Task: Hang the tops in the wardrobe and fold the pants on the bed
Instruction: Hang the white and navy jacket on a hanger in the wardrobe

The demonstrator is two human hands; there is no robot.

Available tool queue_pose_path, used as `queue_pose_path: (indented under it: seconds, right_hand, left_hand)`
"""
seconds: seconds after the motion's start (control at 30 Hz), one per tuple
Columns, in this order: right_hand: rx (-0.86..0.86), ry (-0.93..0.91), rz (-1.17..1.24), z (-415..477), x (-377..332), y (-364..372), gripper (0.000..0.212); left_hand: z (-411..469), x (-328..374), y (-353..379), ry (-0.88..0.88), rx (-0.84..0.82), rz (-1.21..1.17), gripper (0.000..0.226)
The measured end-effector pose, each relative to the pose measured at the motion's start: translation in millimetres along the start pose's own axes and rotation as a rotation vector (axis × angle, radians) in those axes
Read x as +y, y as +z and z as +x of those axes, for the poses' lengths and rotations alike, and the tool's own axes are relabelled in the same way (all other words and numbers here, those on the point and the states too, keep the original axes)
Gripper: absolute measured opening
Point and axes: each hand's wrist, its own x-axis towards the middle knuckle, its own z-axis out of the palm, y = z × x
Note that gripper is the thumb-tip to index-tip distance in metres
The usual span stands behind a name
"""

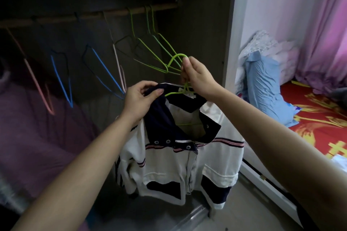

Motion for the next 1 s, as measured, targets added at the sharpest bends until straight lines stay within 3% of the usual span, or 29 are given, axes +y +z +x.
queue_pose_path:
  seconds: [0.17,0.27,0.33,0.37,0.47,0.53,0.63,0.7,0.8,0.87,0.93,1.0]
  right_hand:
    - [0.001,0.183,0.11,-1.2,18.4,-18.9,0.033]
    - [0.001,0.228,0.231,0.0,8.2,-13.4,0.034]
    - [0.012,0.29,0.419,0.3,-5.3,0.4,0.035]
    - [0.016,0.318,0.531,-0.4,-11.9,8.3,0.036]
    - [-0.042,0.349,0.701,-2.6,-24.6,23.6,0.033]
    - [-0.147,0.342,0.642,-5.2,-30.7,23.9,0.033]
    - [-0.19,0.181,0.144,-8.7,-27.6,16.9,0.039]
    - [-0.169,0.066,-0.121,-11.2,-23.7,13.8,0.039]
    - [-0.111,0.031,-0.13,-13.4,-18.9,6.6,0.038]
    - [-0.126,0.006,-0.152,-14.6,-16.6,3.3,0.038]
    - [-0.146,-0.014,-0.199,-16.1,-10.9,2.0,0.039]
    - [-0.134,0.01,-0.222,-17.9,-3.5,-0.7,0.039]
  left_hand:
    - [6.9,-3.7,-25.2,-0.025,0.269,0.084,0.026]
    - [12.5,-2.0,-37.7,-0.181,0.069,0.124,0.027]
    - [17.9,4.7,-39.5,-0.348,-0.064,0.031,0.008]
    - [19.3,7.8,-39.1,-0.402,-0.128,0.019,0.008]
    - [18.0,9.0,-32.6,-0.28,-0.387,0.366,0.028]
    - [13.2,9.0,-22.0,-0.204,-0.407,0.446,0.028]
    - [17.1,17.7,-3.8,-0.383,-0.203,-0.028,0.03]
    - [23.8,25.1,10.2,-0.479,-0.125,-0.202,0.026]
    - [25.5,22.5,22.0,-0.656,-0.167,-0.213,0.019]
    - [24.0,10.0,20.8,-0.547,-0.205,0.203,0.016]
    - [23.6,0.4,12.9,-0.19,-0.033,0.735,0.014]
    - [18.4,-0.3,3.6,0.142,0.079,0.766,0.024]
